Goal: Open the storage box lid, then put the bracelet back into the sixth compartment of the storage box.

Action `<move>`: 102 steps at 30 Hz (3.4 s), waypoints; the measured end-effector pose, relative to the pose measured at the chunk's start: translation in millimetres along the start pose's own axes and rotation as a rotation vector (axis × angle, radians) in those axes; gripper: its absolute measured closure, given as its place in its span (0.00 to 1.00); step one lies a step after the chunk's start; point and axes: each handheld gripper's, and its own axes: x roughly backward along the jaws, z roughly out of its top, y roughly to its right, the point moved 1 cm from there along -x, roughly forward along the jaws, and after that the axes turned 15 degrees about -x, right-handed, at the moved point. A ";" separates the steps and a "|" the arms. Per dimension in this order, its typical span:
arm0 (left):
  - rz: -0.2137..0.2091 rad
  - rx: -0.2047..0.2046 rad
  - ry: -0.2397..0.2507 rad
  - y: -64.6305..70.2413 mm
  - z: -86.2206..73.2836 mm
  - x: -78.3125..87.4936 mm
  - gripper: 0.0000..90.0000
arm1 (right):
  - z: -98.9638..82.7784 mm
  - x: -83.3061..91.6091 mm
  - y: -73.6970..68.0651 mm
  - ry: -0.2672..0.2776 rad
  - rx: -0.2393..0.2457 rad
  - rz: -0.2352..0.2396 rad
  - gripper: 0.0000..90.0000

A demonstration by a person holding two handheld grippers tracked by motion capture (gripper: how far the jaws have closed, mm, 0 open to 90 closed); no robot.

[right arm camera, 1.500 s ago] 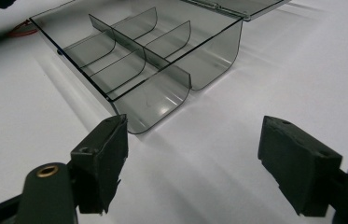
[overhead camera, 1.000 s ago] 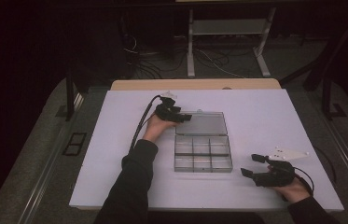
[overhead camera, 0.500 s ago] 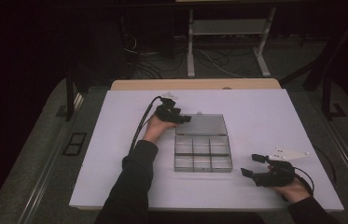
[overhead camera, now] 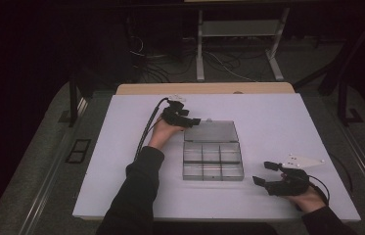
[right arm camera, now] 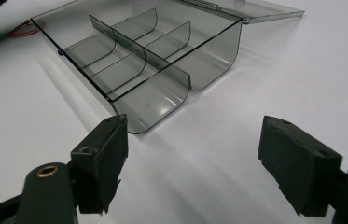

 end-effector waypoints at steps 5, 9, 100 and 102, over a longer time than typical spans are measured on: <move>-0.001 -0.030 0.011 4.1 8.7 13.4 0.28 | 0.1 -0.1 0.9 0.001 0.000 -0.003 0.26; 0.003 -0.052 0.014 7.7 13.5 23.5 0.28 | 0.0 -0.4 0.8 0.001 0.003 -0.003 0.26; 0.111 -0.045 0.029 107.8 -113.6 178.7 0.23 | 1.5 -3.4 1.4 0.020 -0.011 -0.023 0.15; 0.112 -0.045 0.008 108.1 -117.4 179.4 0.28 | 1.6 -3.3 1.1 0.023 -0.009 -0.023 0.15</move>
